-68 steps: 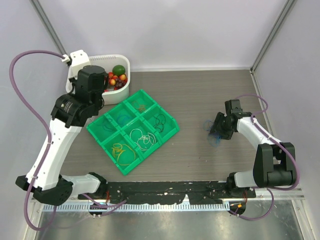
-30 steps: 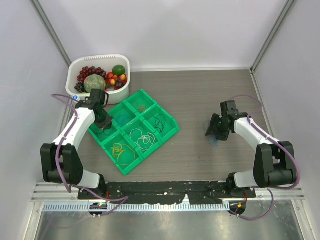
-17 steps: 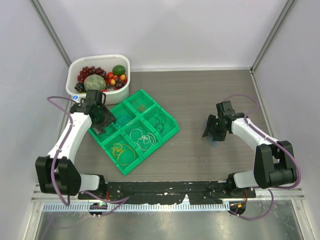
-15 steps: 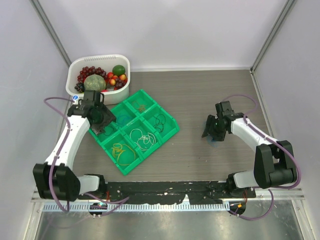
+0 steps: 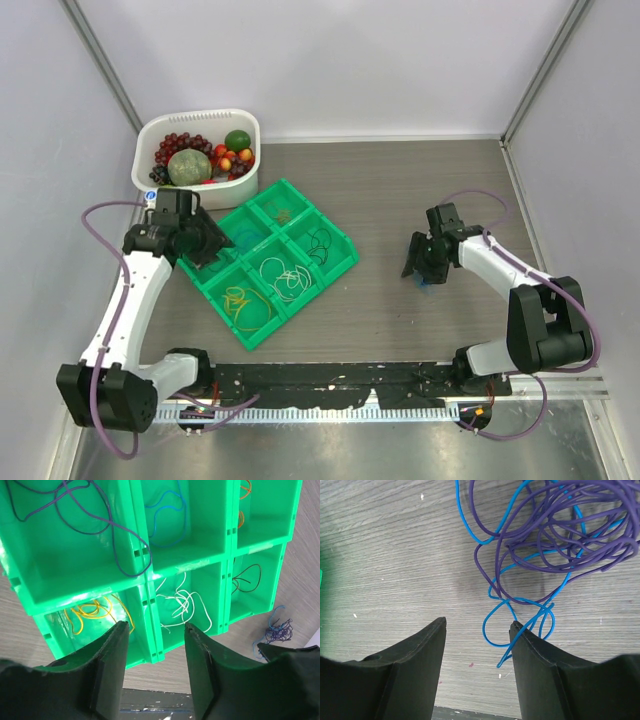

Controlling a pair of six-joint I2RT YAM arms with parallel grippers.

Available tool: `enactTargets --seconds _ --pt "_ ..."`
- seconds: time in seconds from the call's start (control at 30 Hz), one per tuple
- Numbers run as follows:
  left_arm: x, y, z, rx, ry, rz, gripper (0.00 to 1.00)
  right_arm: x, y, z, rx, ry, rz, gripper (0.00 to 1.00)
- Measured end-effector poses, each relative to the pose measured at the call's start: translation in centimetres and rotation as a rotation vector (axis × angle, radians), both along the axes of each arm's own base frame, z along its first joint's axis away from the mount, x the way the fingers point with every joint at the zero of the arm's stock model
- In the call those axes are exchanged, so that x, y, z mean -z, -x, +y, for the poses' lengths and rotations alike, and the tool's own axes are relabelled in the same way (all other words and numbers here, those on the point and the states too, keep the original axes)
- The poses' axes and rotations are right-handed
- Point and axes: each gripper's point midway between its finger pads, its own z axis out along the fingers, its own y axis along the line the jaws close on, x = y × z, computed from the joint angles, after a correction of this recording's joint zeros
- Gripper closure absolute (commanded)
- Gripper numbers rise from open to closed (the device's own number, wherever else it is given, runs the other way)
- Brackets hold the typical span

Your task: Untangle the cables

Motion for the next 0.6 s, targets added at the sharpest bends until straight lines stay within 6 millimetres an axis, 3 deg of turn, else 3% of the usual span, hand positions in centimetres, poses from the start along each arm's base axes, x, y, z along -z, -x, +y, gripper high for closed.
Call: enactTargets --seconds 0.1,0.27,0.4,0.6 --pt "0.8 -1.0 -0.2 0.005 0.000 0.018 0.37 0.0 0.1 0.2 -0.008 0.001 0.003 0.41" --pt "2.7 -2.9 1.7 -0.069 -0.101 0.127 0.21 0.0 0.3 0.2 -0.014 0.003 0.008 0.41" --pt "3.5 -4.7 3.4 -0.151 -0.184 0.166 0.27 -0.3 0.4 0.2 -0.014 0.003 0.005 0.41" --pt "4.4 -5.0 5.0 -0.237 -0.201 0.195 0.30 -1.1 0.3 0.2 -0.014 -0.001 -0.025 0.41"
